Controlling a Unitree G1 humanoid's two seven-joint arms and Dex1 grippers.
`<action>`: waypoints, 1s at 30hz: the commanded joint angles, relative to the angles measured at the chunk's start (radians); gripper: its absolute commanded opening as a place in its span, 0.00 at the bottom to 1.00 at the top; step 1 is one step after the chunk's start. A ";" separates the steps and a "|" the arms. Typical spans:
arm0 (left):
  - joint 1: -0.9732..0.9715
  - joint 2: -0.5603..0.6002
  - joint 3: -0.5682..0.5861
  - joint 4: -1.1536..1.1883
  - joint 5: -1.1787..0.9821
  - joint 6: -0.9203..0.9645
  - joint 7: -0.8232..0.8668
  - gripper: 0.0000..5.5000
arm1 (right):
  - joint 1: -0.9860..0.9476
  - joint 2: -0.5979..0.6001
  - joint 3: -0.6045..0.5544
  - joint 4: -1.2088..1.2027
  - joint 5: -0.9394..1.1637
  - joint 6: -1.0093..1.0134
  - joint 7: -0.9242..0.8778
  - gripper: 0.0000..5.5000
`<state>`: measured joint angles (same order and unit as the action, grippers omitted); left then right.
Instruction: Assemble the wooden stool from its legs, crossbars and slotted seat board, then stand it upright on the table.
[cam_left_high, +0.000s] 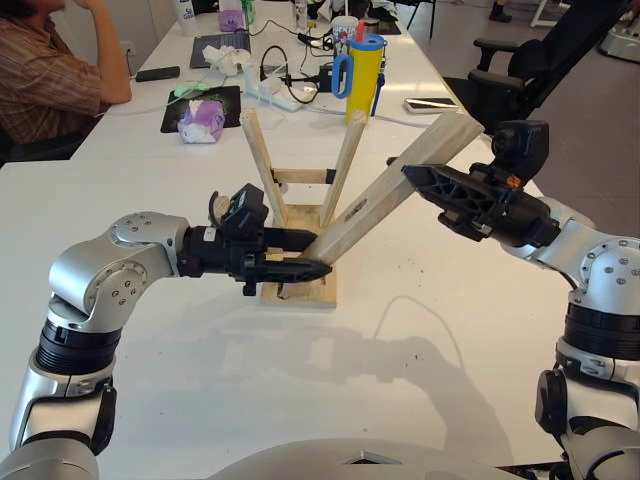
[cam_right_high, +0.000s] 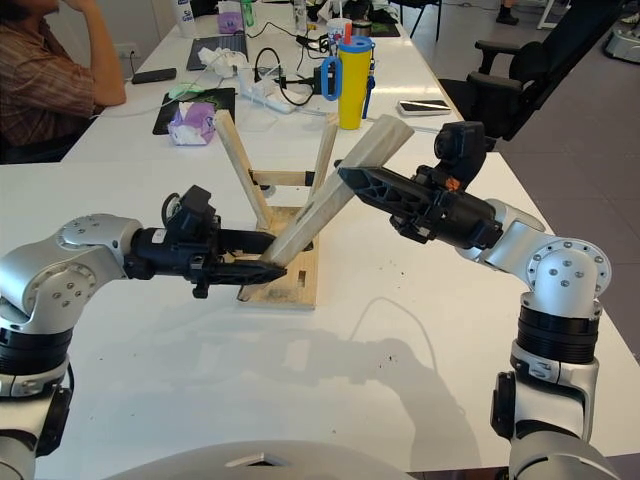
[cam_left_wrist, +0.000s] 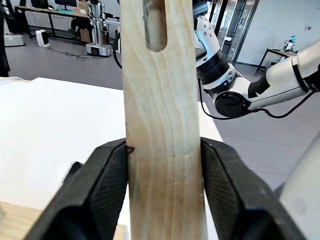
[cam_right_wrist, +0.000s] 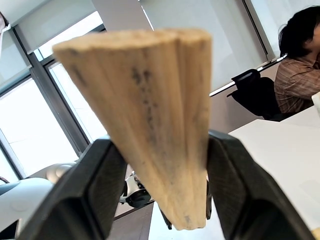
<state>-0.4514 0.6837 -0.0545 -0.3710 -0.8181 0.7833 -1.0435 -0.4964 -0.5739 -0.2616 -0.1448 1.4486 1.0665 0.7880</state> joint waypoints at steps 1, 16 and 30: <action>-0.012 -0.035 0.061 0.033 -0.012 -0.004 0.063 0.51 | -0.027 0.003 0.004 0.031 -0.033 -0.018 0.044 0.40; 0.031 -0.052 0.313 0.037 -0.155 0.022 0.229 0.78 | 0.094 -0.082 -0.030 0.012 -0.145 -0.044 0.121 0.38; 0.152 0.075 0.545 0.240 -0.204 -0.029 0.222 0.78 | 0.201 -0.039 0.094 0.030 -0.584 -0.396 0.203 0.37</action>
<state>-0.4125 0.7087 0.5188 -0.1981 -1.0950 0.7657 -0.7172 -0.2887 -0.6318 -0.1693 -0.1113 0.8877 0.7142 0.9872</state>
